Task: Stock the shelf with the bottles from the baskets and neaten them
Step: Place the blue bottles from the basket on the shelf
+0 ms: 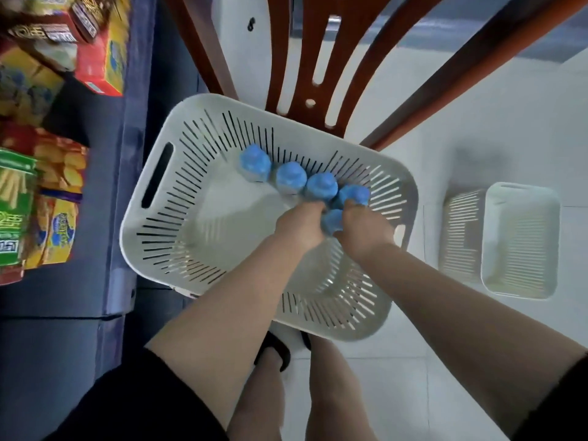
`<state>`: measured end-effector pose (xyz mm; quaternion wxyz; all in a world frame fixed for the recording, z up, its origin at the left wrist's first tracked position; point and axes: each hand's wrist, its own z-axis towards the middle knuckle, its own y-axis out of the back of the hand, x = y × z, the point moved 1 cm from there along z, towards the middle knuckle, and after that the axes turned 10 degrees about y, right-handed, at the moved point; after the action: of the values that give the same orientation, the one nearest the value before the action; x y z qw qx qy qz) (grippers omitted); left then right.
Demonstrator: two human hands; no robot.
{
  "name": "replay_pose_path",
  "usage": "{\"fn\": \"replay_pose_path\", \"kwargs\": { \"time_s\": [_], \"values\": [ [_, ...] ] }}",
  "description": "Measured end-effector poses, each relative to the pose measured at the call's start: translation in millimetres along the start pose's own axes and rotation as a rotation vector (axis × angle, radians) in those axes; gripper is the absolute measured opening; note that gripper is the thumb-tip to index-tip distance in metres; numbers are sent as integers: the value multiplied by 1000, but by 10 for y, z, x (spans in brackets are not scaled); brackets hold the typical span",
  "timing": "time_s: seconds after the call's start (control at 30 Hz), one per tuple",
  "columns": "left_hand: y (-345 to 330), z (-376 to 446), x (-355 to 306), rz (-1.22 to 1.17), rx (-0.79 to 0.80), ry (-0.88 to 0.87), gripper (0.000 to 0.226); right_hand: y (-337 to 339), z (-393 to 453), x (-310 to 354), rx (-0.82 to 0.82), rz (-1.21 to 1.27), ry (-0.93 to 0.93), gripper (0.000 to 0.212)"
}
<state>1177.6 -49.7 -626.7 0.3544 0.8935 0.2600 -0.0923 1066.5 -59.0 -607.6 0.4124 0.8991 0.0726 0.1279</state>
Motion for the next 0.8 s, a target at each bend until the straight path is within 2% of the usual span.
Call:
{"fn": "replay_pose_path", "kwargs": {
  "time_s": [0.2, 0.47, 0.57, 0.7, 0.8],
  "values": [
    [-190, 210, 37, -39, -10, -32, 28, -127, 154, -67, -57, -82, 42, 29],
    [-2, -10, 243, -225, -38, -67, 28, 127, -45, 72, -101, 9, 213, 24],
    [229, -256, 301, -358, -65, -94, 40, 376, -182, 156, -186, 68, 303, 21],
    [665, -718, 289, -521, -145, -129, 53, 909, -427, 347, -283, 128, 432, 30],
    [1062, -1106, 270, -635, -247, -155, 53, 1382, -675, 559, -380, 232, 525, 30]
  ]
}}
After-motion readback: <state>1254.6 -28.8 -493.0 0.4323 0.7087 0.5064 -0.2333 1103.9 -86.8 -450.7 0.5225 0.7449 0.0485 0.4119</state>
